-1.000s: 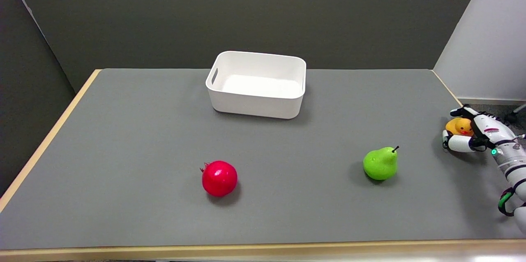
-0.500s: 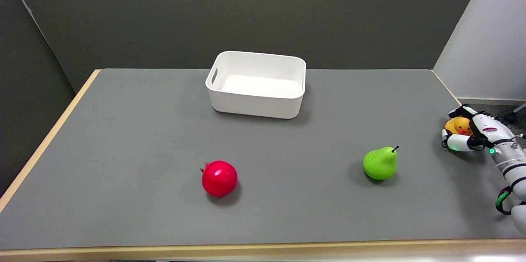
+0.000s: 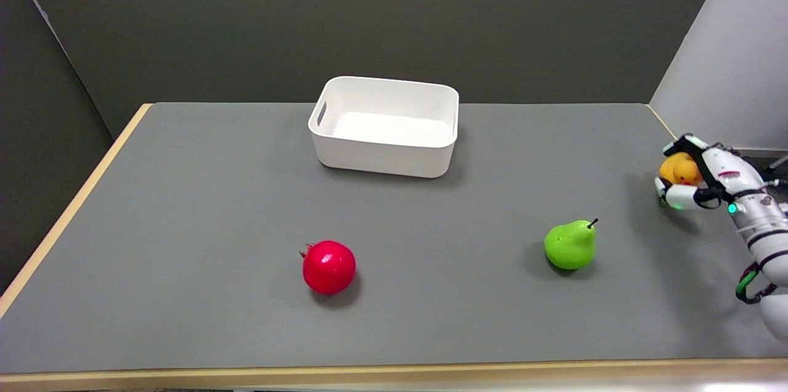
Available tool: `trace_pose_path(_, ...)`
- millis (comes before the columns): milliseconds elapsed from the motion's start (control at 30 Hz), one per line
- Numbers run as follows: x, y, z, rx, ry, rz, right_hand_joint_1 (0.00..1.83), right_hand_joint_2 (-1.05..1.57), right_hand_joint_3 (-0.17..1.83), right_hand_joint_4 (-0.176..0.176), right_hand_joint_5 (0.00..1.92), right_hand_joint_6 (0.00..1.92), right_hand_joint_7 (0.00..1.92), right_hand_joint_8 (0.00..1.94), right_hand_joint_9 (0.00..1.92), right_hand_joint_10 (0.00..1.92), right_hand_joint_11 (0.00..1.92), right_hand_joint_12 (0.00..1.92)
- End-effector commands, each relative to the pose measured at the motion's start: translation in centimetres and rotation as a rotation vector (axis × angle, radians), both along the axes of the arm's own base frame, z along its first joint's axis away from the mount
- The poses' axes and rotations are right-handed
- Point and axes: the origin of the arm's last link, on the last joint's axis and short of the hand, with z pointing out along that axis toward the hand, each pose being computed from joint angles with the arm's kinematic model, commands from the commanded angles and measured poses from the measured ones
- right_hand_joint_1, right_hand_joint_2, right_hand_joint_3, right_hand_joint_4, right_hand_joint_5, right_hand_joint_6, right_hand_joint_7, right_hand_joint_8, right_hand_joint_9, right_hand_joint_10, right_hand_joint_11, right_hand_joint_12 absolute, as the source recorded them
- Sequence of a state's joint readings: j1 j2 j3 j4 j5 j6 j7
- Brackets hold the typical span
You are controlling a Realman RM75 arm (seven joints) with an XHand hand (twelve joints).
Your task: Pick up the yellow duck.
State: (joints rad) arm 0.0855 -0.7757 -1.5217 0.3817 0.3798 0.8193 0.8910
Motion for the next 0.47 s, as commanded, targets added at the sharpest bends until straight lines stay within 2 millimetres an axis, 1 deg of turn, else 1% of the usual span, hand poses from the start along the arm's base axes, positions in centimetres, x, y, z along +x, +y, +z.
trace_pose_path(33,7.8,-6.4,-5.5,0.259,0.076,0.270,1.10,1.00,0.88,0.033,0.35,1.13,0.58,0.80,0.57,1.13,0.51,1.58)
trace_pose_path(100,8.8,-7.6,-6.4,0.291,0.077,0.292,1.10,1.00,0.88,0.032,0.35,1.12,0.59,0.80,0.57,1.13,0.51,1.59)
trace_pose_path(133,9.6,-8.4,-7.2,0.318,0.078,0.309,1.10,1.00,0.88,0.031,0.35,1.12,0.59,0.81,0.57,1.13,0.52,1.59)
trace_pose_path(233,11.0,-10.2,-9.1,0.376,0.075,0.333,1.10,1.00,0.88,0.031,0.35,1.12,0.59,0.81,0.57,1.13,0.52,1.59)
trace_pose_path(300,12.3,-12.1,-11.0,0.427,0.065,0.350,1.10,1.00,0.88,0.033,0.36,1.12,0.59,0.81,0.57,1.13,0.52,1.59)
trace_pose_path(367,13.1,-13.8,-13.0,0.470,0.049,0.359,1.10,1.00,0.89,0.033,0.36,1.12,0.59,0.81,0.57,1.13,0.52,1.59)
trace_pose_path(400,13.4,-15.0,-14.3,0.497,0.034,0.357,1.10,1.00,0.89,0.033,0.36,1.12,0.59,0.81,0.57,1.13,0.52,1.59)
trace_pose_path(467,13.8,-16.8,-16.4,0.534,0.013,0.349,1.10,1.00,0.89,0.033,0.36,1.12,0.59,0.81,0.57,1.13,0.52,1.59)
